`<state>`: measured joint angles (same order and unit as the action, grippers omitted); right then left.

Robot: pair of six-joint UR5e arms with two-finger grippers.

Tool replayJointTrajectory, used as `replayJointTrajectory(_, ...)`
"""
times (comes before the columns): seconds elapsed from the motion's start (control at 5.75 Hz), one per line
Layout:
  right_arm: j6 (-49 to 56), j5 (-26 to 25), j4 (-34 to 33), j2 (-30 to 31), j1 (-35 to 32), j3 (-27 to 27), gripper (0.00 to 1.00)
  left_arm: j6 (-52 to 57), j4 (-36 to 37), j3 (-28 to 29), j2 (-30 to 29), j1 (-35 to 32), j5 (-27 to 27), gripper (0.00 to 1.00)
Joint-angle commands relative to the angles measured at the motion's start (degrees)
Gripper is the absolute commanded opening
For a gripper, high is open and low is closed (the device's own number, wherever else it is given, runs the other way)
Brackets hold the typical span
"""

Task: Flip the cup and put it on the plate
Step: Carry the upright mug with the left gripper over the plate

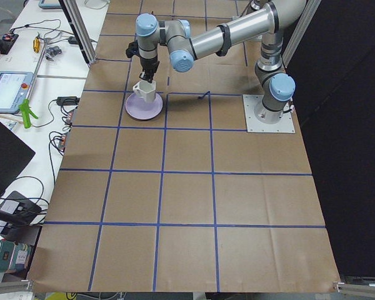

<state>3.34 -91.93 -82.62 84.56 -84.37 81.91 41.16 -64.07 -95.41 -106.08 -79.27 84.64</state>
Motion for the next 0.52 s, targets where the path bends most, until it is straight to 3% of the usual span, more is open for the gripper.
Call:
replayJointTrajectory(0.0,0.00,0.00,0.00,0.00,0.00,0.00,1.00,-0.02,7.60,-2.58,-4.20,-1.23,1.67,0.03)
replayJointTrajectory(0.17,0.00,0.00,0.00,0.00,0.00,0.00,1.00,-0.11,10.51,-2.68,-6.84,-2.72,1.76,0.06)
replayJointTrajectory(0.35,0.00,0.00,0.00,0.00,0.00,0.00,1.00,-0.55,10.98,-2.59,-6.86,-2.99,1.76,0.22)
